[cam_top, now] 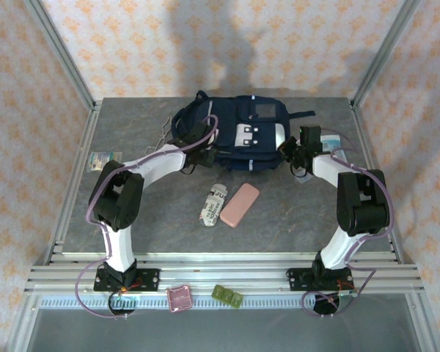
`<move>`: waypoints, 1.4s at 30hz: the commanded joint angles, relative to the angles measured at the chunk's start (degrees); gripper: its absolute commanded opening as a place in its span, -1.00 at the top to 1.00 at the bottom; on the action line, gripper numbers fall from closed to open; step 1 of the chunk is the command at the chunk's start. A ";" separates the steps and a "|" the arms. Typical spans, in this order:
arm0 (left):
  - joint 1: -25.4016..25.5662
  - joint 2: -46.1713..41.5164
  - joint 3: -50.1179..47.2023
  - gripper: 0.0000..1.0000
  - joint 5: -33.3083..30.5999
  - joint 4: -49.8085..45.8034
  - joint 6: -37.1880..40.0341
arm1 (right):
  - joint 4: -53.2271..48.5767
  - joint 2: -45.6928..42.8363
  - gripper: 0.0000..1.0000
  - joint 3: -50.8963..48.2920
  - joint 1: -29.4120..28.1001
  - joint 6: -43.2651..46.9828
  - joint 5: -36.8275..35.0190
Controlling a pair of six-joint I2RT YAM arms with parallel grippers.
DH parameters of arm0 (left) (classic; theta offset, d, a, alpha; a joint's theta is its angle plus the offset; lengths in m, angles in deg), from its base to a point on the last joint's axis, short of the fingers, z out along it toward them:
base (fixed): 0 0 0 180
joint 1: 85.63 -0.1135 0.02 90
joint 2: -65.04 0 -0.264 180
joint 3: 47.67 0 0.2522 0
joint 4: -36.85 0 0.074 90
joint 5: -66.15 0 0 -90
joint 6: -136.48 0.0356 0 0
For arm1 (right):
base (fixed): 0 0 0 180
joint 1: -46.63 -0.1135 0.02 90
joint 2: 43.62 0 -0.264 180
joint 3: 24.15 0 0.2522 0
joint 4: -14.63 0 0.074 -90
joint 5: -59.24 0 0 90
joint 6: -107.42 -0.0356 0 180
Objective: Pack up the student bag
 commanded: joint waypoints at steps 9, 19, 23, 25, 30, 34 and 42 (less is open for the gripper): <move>7.84 -6.94 -1.78 1.00 8.87 4.16 -6.60 | -11.68 -2.49 0.03 11.91 -1.18 3.78 -4.31; 9.73 -2.54 0.49 1.00 6.09 1.88 -6.62 | -8.98 -12.09 -0.09 -3.99 -7.94 -2.03 9.13; 10.05 -2.55 -2.84 1.00 5.48 2.95 -6.44 | -4.41 -10.99 -0.03 -7.98 -9.64 -2.27 9.55; 10.05 -2.63 -3.99 1.00 4.96 3.98 -6.62 | -3.26 -9.70 0.06 -7.70 -10.39 -2.47 10.48; 10.05 -1.52 -3.67 0.92 5.47 3.72 -6.62 | -3.11 -5.49 0.03 -5.76 -11.14 -3.87 10.22; 10.00 -0.05 -2.65 0.53 4.26 2.85 -5.98 | -2.05 -3.56 0.02 -5.72 -11.14 -4.66 9.49; 9.87 5.17 1.16 0.28 4.40 -0.11 -4.57 | -1.17 -3.09 0.03 -5.59 -11.16 -5.15 9.33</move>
